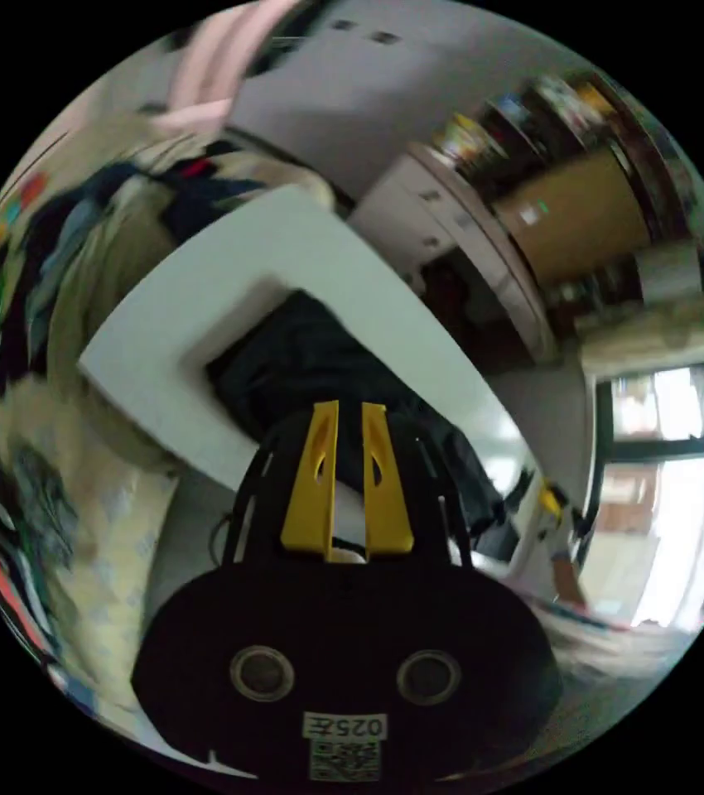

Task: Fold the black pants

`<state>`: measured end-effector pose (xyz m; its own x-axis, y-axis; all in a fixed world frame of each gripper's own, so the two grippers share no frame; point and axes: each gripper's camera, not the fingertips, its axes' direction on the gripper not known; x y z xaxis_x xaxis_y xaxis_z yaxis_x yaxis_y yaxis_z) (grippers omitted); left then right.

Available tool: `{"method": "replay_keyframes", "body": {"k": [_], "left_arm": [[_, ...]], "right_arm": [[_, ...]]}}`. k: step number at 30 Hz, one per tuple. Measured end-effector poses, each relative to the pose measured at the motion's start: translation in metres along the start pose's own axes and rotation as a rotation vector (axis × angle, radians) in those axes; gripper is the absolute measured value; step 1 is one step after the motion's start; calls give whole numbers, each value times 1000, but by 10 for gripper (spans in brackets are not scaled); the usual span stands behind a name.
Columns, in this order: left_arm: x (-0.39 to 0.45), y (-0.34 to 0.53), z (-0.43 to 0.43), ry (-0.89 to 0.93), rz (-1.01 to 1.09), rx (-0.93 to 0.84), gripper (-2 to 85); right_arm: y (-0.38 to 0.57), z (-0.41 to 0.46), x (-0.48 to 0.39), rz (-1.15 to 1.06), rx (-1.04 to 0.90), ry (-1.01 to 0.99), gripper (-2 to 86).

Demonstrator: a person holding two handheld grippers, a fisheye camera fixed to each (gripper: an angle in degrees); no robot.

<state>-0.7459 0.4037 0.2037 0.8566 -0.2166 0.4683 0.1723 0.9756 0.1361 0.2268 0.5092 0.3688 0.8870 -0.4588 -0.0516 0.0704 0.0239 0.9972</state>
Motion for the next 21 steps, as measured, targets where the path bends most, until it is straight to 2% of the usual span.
{"method": "replay_keyframes", "body": {"k": [1,2,4,7,10,14,16,19,21], "left_arm": [[42,-4,24,36,151,-61,48],[62,-5,39,64,215,-89,50],[139,1,115,192,430,-241,58],[226,26,217,230,643,-428,67],[296,57,311,240,793,-586,70],[340,106,417,122,921,-798,67],[344,137,472,37,973,-907,60],[332,152,505,-55,975,-882,10],[320,157,516,-47,970,-876,-4]], "right_arm": [[-11,2,-1,-3,-12,-8,131],[-16,3,-2,-2,-19,-8,128],[-31,11,-6,-7,-62,-5,116],[-38,21,-15,-1,-127,-14,88],[-33,13,-24,-15,-113,60,35],[-30,-10,-20,-15,-120,-23,-1],[-23,-39,-11,-19,-97,-140,-6],[-12,-73,-1,-19,-85,-222,-7],[-5,-91,5,-7,-67,-244,-6]]}}
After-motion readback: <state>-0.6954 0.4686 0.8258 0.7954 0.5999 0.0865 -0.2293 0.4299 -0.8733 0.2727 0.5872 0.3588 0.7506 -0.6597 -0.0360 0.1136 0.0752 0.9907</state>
